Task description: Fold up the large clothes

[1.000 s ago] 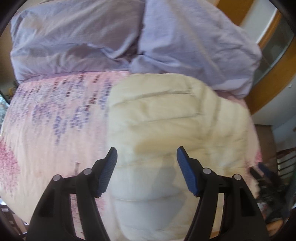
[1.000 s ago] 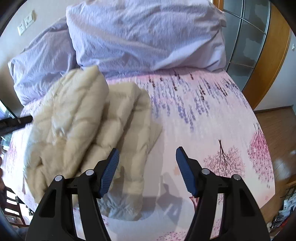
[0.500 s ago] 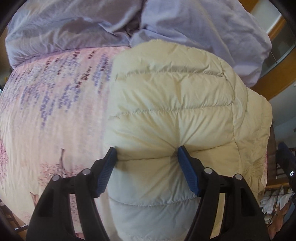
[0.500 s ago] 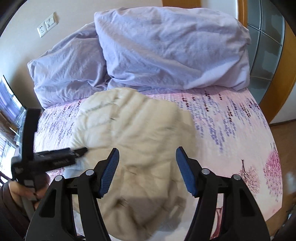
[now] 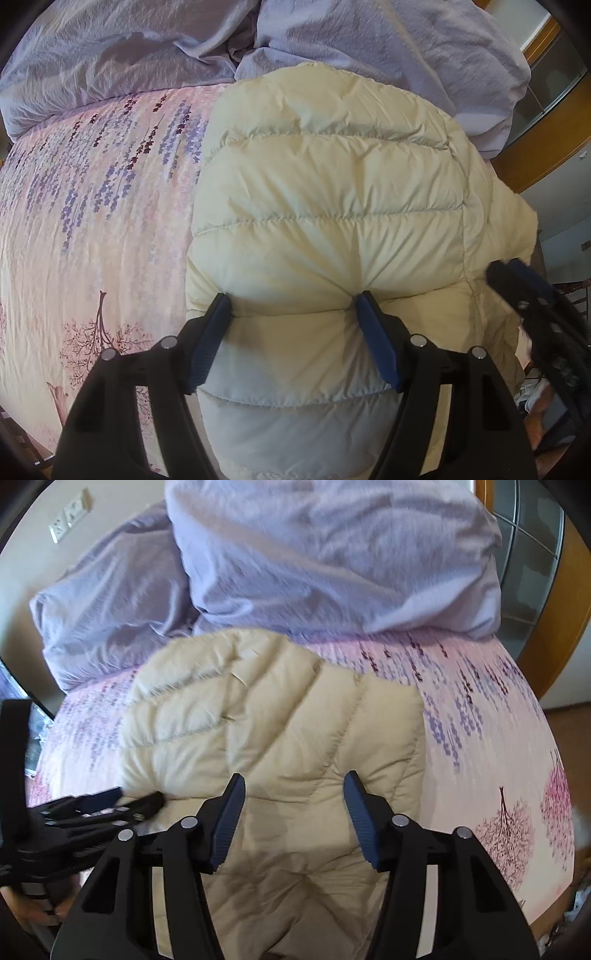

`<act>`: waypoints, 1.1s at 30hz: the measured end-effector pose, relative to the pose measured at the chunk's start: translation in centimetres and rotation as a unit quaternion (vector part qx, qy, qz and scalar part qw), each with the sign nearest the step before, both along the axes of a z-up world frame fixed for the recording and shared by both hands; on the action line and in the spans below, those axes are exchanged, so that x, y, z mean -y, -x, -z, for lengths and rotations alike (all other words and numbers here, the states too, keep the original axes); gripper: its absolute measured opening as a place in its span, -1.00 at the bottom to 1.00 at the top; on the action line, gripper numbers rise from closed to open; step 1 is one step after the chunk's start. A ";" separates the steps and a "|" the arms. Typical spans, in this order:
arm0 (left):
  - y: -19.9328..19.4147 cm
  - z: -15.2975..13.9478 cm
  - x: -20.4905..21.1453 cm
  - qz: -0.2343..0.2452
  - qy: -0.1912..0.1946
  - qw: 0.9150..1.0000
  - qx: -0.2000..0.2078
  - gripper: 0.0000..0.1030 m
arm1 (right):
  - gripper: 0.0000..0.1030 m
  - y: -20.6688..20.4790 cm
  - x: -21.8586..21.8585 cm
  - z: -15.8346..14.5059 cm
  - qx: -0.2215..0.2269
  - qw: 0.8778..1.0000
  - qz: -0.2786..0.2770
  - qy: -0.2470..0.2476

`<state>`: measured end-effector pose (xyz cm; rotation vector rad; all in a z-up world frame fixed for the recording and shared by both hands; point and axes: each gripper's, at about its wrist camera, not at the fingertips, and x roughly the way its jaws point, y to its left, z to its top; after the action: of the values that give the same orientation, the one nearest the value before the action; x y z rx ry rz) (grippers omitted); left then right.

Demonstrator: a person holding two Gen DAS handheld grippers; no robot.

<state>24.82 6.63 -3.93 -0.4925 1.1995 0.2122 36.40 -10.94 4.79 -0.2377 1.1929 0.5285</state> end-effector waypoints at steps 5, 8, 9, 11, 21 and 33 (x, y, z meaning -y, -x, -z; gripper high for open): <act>0.1 -0.6 0.1 0.004 -0.004 1.000 0.006 0.39 | 0.05 0.0 0.7 1.9 -0.007 1.000 0.007 0.018; 0.0 -1.0 0.2 0.010 -0.011 1.000 0.011 0.39 | 0.03 0.1 1.3 2.6 -0.011 1.000 0.016 0.019; 0.0 -1.2 0.3 0.012 -0.015 1.000 0.012 0.39 | 0.02 0.1 1.5 2.8 -0.013 1.000 0.019 0.018; -0.2 -1.4 0.3 0.015 -0.020 1.000 0.015 0.40 | 0.02 0.0 2.1 3.3 -0.018 0.999 0.027 0.016; -1.7 -2.7 -2.5 0.002 -0.061 0.997 0.044 0.45 | 0.06 -0.8 2.6 1.6 -0.032 0.998 0.056 -0.006; -3.6 -1.9 -3.6 -0.033 -0.156 0.983 0.087 0.58 | 0.54 -3.0 -1.4 -0.1 0.034 0.992 0.102 -0.066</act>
<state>28.41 10.19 -2.00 -0.2702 0.9573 0.3985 39.40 -9.52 4.87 -0.0200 1.0972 0.4141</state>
